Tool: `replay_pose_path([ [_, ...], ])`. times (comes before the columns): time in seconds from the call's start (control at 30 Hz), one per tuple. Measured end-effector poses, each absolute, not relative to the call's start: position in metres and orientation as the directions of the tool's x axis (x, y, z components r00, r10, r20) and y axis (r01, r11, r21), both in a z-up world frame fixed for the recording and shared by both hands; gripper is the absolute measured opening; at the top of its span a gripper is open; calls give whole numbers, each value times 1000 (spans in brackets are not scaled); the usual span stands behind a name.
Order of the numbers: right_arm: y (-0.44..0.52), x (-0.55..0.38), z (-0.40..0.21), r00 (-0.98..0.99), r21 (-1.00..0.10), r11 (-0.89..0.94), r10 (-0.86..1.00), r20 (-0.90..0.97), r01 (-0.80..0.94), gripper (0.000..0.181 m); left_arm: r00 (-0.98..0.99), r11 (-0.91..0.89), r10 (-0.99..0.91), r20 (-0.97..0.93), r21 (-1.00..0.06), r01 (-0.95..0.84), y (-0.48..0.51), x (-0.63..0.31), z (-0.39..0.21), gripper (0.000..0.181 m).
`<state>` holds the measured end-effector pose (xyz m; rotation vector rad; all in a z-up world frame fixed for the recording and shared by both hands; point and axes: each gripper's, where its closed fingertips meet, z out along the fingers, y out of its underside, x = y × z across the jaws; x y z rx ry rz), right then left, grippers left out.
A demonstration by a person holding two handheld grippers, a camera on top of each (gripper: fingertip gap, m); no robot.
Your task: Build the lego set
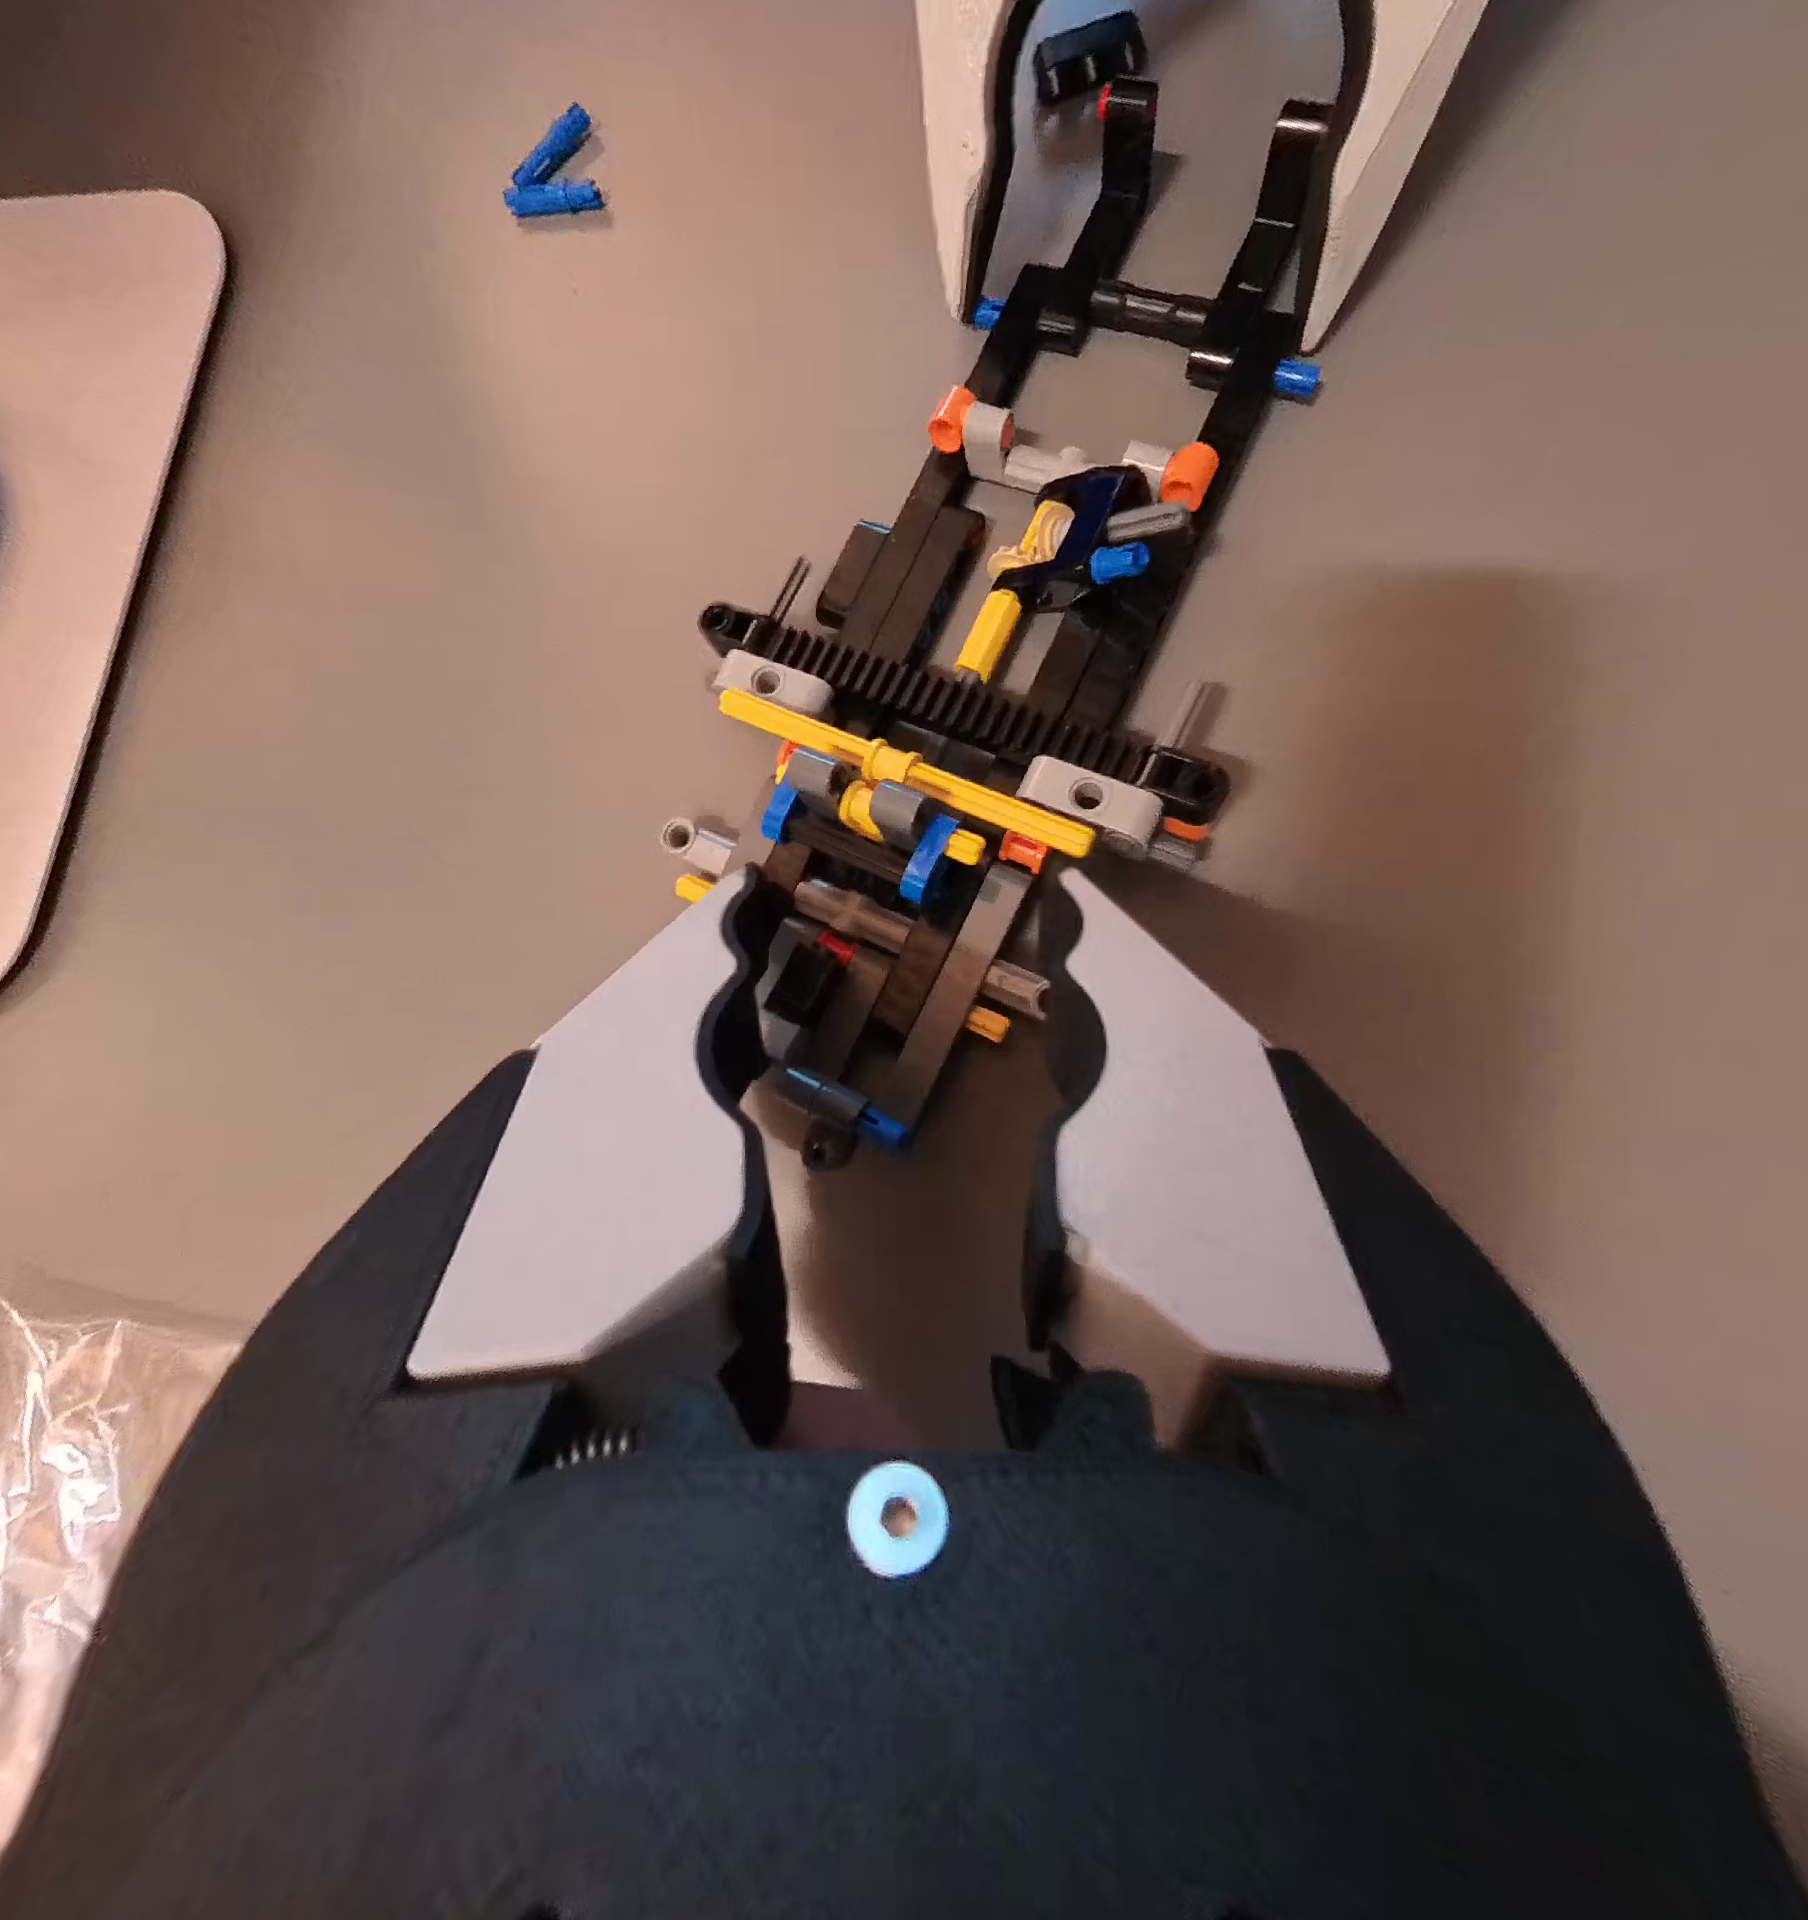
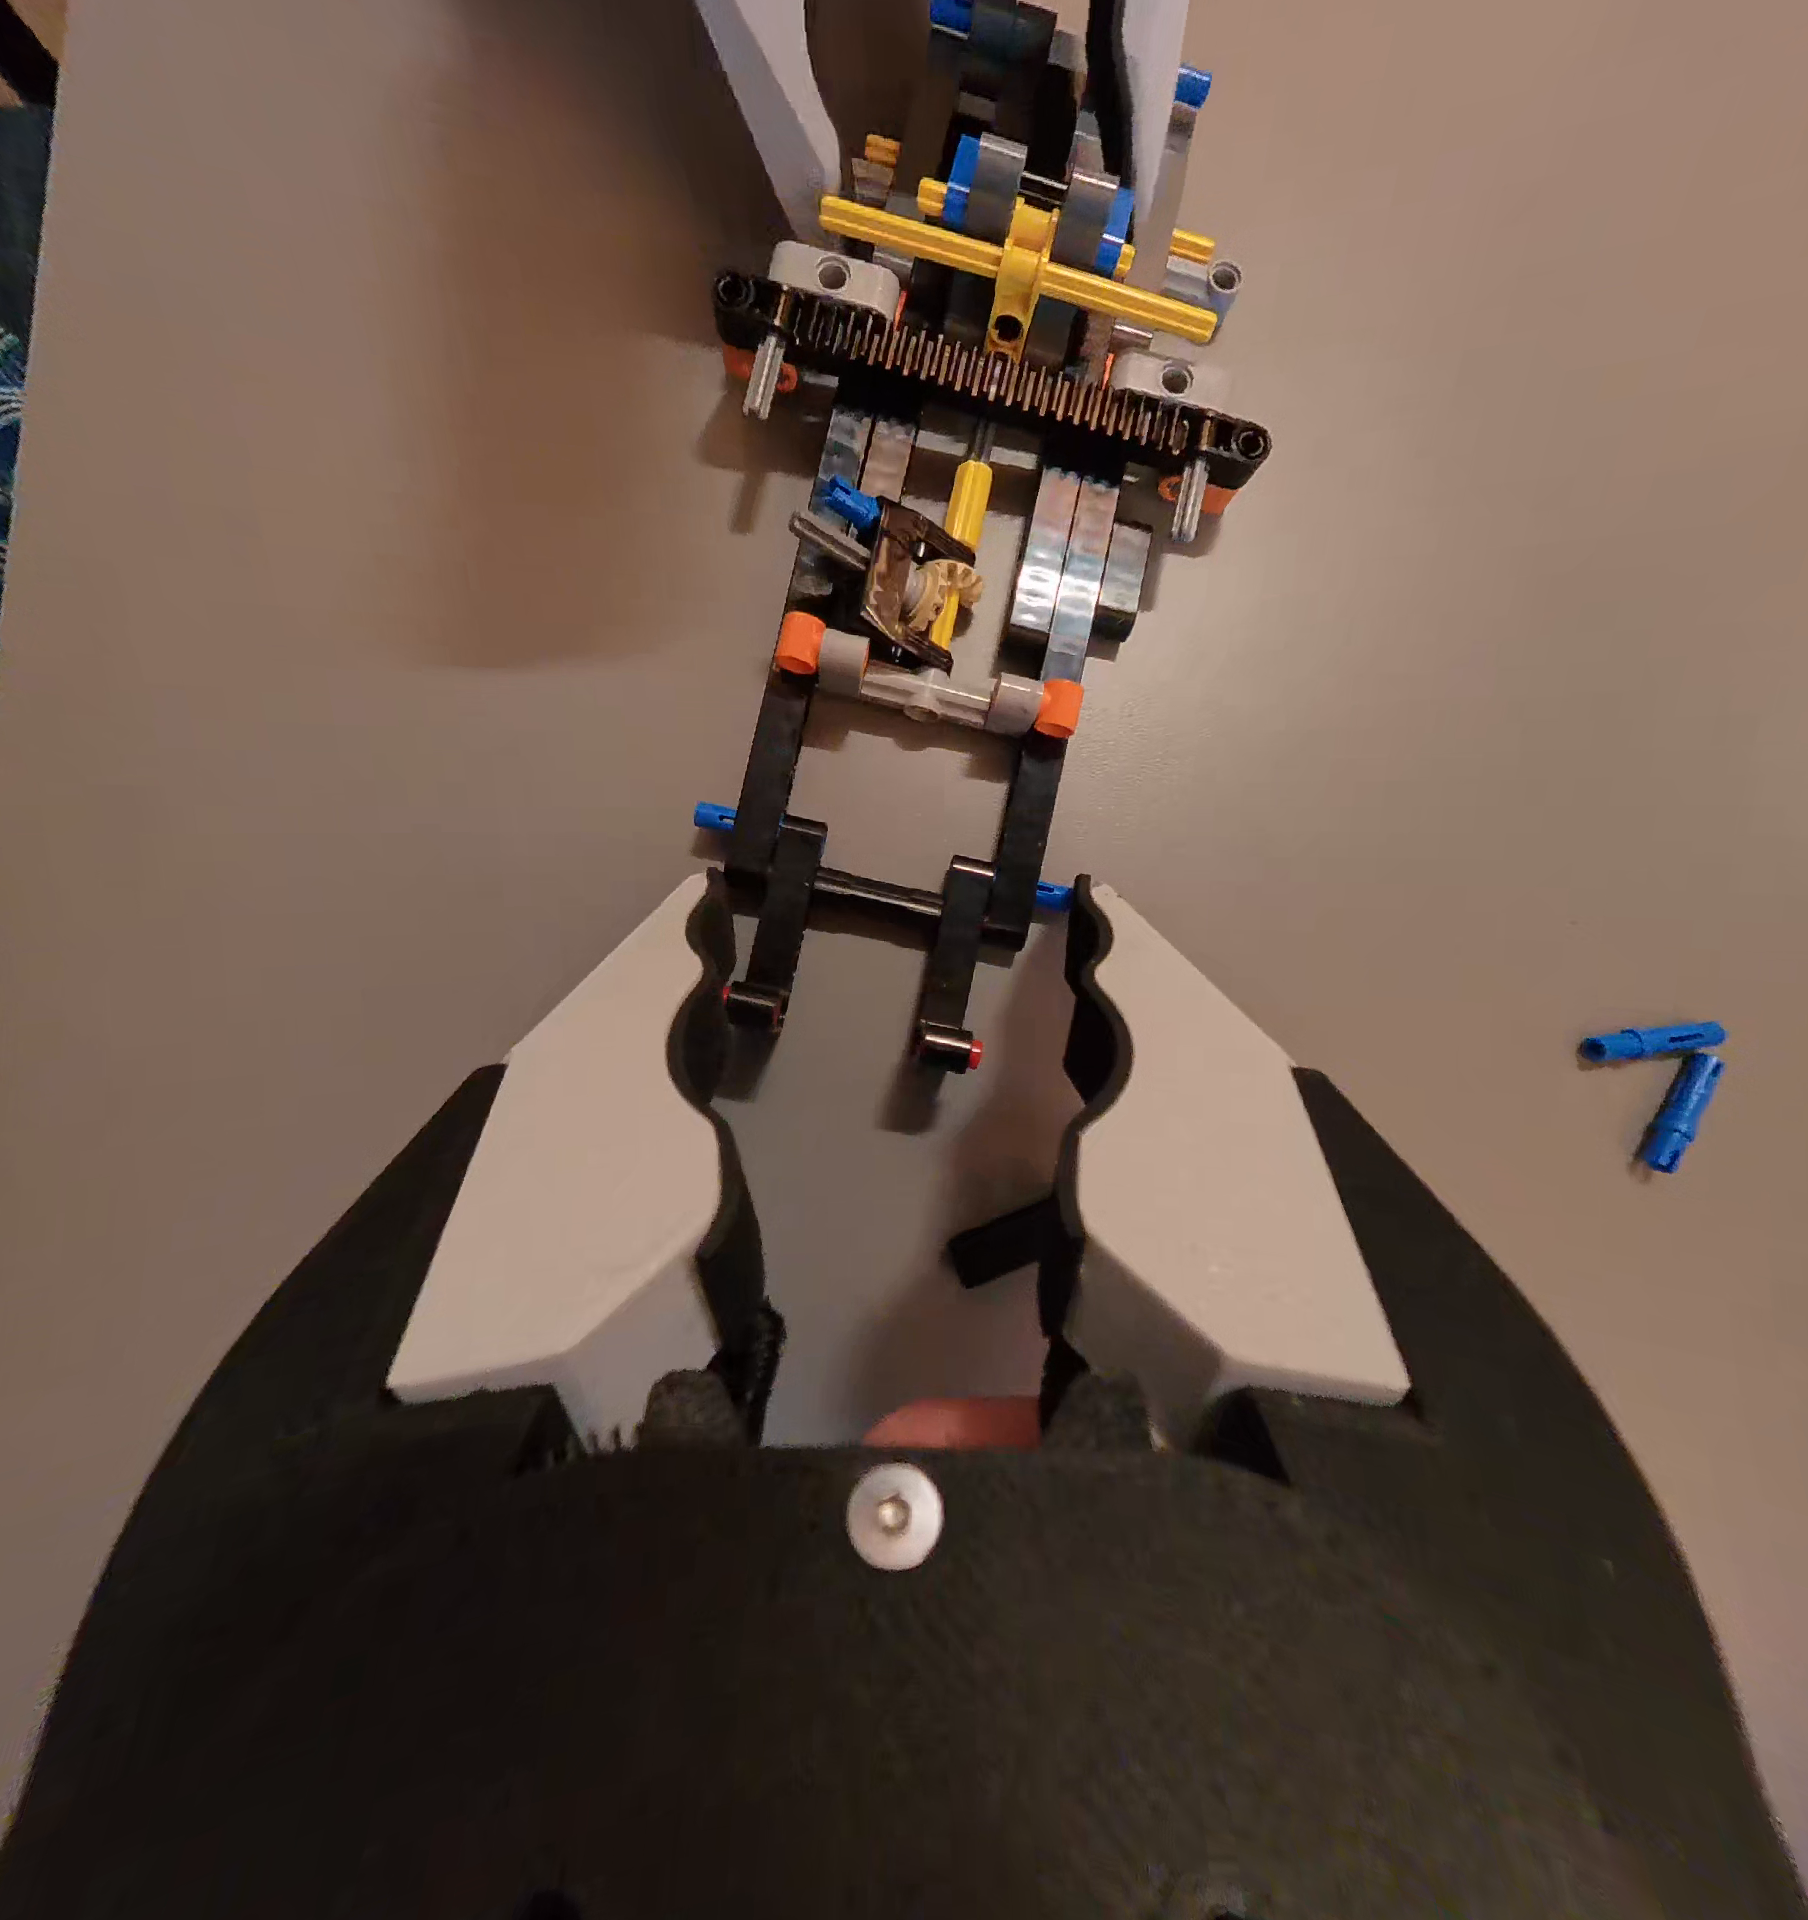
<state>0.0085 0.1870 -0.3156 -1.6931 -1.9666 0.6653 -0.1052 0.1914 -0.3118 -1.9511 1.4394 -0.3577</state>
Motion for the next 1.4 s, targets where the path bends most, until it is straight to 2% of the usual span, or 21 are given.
replay_pose_path([
  [0.13,190,11,-316,-218,-620,190,975,31,762,62,374,-160,-908,-189,-667,-728,180,-99,-312,37],
  [0.2,192,12,-315,-253,-630,215,967,30,746,62,379,-150,-900,-214,-663,-733,174,-99,-310,38],
  [0.27,194,13,-314,-257,-622,220,966,31,752,63,418,-170,-882,-218,-680,-713,174,-106,-303,63],
  [0.3,195,14,-314,-256,-613,228,966,43,756,68,429,-184,-879,-209,-682,-708,175,-111,-301,67],
  [0.4,192,13,-311,-264,-603,249,962,66,758,76,428,-178,-874,-229,-669,-722,185,-121,-300,77],
  [0.57,186,6,-312,-309,-582,295,948,78,758,67,331,-154,-929,-167,-636,-756,194,-116,-309,85],
  [0.67,184,2,-315,-333,-574,304,941,57,761,60,293,-182,-953,-78,-626,-759,191,-115,-314,79],
  [0.77,183,3,-316,-352,-572,303,936,26,762,60,294,-189,-953,-68,-626,-757,191,-114,-315,62],
  [1.27,183,7,-313,-398,-573,323,917,-7,753,59,390,-255,-918,-70,-649,-717,178,-111,-315,61],
  [1.33,191,8,-303,-345,-591,299,938,37,749,71,438,-291,-897,-67,-656,-696,176,-111,-315,61],
  [1.4,187,7,-289,-320,-630,276,946,46,726,72,490,-328,-869,-69,-662,-674,175,-110,-315,61],
])
